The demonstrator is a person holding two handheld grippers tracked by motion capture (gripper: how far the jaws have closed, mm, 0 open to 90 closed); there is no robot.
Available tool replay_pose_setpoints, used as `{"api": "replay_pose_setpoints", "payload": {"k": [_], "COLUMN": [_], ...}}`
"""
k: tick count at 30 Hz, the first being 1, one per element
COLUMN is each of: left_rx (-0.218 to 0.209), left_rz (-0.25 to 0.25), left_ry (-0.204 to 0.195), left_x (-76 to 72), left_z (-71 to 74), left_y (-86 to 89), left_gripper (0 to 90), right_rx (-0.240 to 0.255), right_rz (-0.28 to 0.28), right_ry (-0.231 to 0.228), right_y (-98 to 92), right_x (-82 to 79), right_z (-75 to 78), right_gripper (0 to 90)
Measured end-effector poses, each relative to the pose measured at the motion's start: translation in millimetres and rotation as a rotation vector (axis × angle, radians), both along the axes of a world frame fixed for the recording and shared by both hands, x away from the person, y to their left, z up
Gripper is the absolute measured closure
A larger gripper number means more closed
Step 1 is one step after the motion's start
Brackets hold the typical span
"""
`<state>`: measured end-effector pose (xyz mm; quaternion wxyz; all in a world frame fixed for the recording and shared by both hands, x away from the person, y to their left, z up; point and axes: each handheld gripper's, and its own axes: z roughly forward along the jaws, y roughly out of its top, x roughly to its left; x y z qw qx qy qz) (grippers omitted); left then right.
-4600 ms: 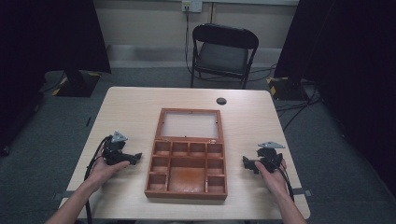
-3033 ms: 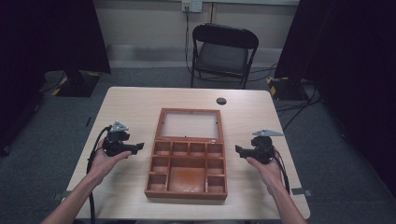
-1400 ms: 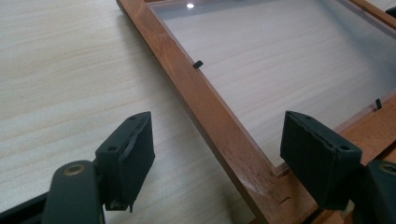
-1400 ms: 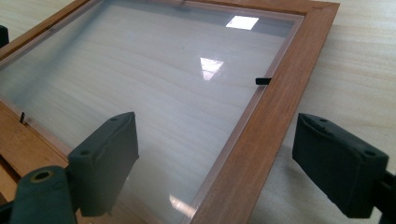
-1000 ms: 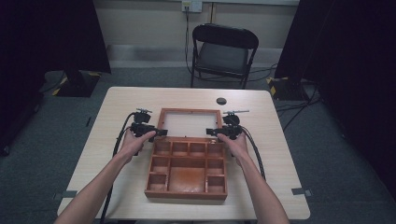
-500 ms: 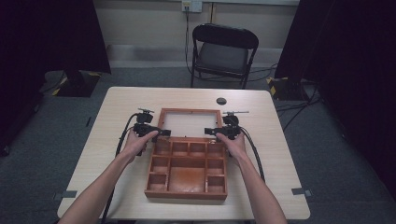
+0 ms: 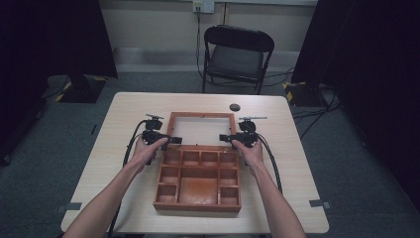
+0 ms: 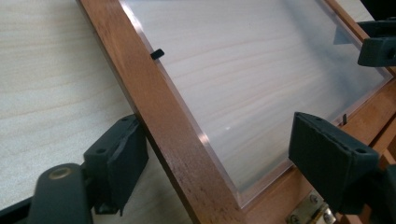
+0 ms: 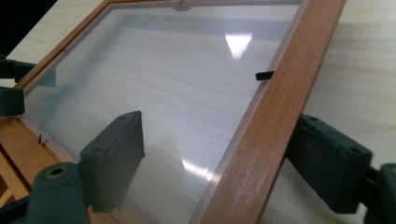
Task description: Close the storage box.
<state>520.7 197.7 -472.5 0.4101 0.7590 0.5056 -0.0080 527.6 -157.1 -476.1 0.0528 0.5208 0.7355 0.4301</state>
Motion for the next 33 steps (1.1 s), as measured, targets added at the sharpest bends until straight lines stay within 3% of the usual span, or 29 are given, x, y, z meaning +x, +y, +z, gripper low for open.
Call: {"api": "replay_pose_setpoints", "payload": {"k": [2, 7, 10, 18, 24, 33], "left_rx": [0.017, 0.02, 0.011, 0.026, 0.012, 0.023], "left_rz": [0.003, 0.0, -0.008, 0.001, -0.008, -0.004], "left_ry": [-0.028, -0.046, -0.066, -0.124, -0.142, -0.174], "left_x": [-1.1, -1.8, -1.8, -5.2, -6.3, -10.8], "left_z": [3.0, 6.2, 7.9, 17.5, 24.8, 34.0], "left_y": [-2.9, -4.0, -3.4, -3.0, -0.1, -5.3], "left_gripper": [20.6, 22.3, 24.3, 29.2, 35.3, 34.4], "right_rx": [-0.006, -0.018, 0.011, 0.022, 0.033, 0.035], "right_rz": [-0.014, -0.023, -0.034, -0.016, -0.004, 0.012], "right_ry": [-0.032, -0.066, -0.1, -0.139, -0.169, -0.204], "right_y": [-1.0, -1.7, -4.8, -9.2, -11.5, -13.8], "right_x": [-1.9, -5.6, -8.5, -13.9, -20.4, -30.7], "right_z": [5.5, 12.2, 17.7, 29.7, 39.8, 52.9], "right_gripper": [25.9, 29.8, 32.9, 36.7, 38.4, 40.5]}}
